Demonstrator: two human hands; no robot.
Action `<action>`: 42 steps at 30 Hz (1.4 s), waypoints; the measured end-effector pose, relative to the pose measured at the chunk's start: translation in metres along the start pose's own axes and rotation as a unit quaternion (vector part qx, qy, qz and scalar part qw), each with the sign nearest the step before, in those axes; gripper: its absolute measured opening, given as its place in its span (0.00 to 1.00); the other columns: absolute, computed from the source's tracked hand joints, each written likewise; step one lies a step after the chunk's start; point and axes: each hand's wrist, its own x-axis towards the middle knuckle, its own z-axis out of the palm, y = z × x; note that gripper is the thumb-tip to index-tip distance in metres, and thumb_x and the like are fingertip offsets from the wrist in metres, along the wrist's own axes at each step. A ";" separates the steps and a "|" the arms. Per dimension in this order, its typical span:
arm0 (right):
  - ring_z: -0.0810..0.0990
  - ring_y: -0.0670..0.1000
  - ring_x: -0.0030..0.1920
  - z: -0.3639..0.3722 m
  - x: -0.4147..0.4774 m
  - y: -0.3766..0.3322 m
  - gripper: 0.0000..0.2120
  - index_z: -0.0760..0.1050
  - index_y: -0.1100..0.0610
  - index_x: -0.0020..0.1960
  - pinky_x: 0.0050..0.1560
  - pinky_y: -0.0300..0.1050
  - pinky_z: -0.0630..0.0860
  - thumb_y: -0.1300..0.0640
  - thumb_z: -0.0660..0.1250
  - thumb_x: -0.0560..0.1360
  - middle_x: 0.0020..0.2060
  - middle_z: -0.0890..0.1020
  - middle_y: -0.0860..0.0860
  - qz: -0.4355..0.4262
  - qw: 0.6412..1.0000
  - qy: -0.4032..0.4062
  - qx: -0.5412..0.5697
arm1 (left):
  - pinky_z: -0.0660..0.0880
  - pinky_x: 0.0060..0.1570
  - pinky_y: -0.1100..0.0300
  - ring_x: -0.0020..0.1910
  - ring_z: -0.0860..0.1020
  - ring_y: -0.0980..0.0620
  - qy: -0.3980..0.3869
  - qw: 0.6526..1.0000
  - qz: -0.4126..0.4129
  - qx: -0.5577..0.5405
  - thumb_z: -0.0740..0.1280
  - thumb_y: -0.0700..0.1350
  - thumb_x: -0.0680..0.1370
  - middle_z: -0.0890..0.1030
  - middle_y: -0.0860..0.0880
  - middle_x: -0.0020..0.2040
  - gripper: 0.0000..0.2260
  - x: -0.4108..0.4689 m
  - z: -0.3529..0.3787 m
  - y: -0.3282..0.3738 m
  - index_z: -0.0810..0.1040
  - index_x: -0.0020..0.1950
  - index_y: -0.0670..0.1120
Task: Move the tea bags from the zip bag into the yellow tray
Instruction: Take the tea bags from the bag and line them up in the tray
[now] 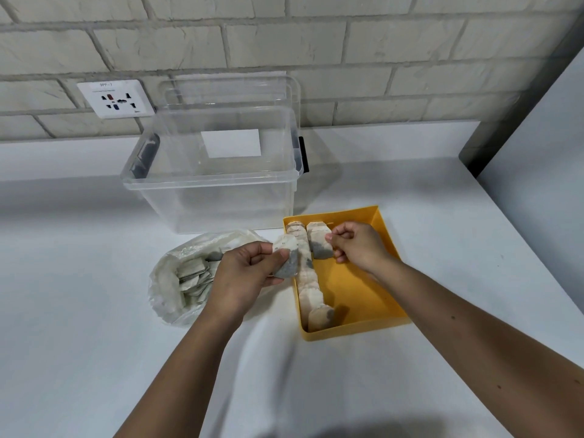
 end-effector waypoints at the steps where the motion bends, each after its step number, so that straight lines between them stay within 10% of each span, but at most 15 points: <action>1: 0.78 0.48 0.30 0.002 0.001 0.001 0.04 0.77 0.58 0.48 0.34 0.42 0.80 0.58 0.70 0.76 0.33 0.80 0.52 0.007 1.000 -0.003 0.007 | 0.80 0.36 0.65 0.38 0.84 0.55 0.000 1.000 -0.001 -0.001 0.73 0.40 0.76 0.86 0.46 0.39 0.09 0.000 0.000 0.000 0.82 0.52 0.35; 13: 0.81 0.50 0.35 -0.008 -0.024 -0.026 0.13 0.74 0.56 0.56 0.40 0.48 0.82 0.55 0.72 0.75 0.41 0.82 0.54 0.001 0.999 0.016 0.033 | 0.82 0.37 0.63 0.32 0.80 0.60 0.008 1.000 0.001 -0.007 0.75 0.40 0.74 0.82 0.53 0.35 0.03 -0.003 0.002 0.002 0.85 0.46 0.41; 19: 0.79 0.47 0.33 -0.006 -0.071 -0.051 0.10 0.81 0.58 0.50 0.36 0.41 0.79 0.58 0.75 0.71 0.37 0.83 0.53 -0.010 0.986 -0.147 0.074 | 0.80 0.39 0.62 0.35 0.80 0.58 -0.017 1.000 0.020 0.012 0.73 0.43 0.75 0.84 0.50 0.37 0.01 -0.007 0.013 0.009 0.85 0.45 0.46; 42: 0.77 0.49 0.40 0.004 -0.013 0.000 0.07 0.79 0.55 0.43 0.41 0.40 0.70 0.52 0.73 0.73 0.37 0.80 0.49 -0.034 0.977 0.012 -0.212 | 0.79 0.37 0.67 0.35 0.79 0.59 0.023 0.995 0.050 0.080 0.73 0.44 0.76 0.85 0.43 0.43 0.02 -0.003 0.001 0.007 0.86 0.46 0.48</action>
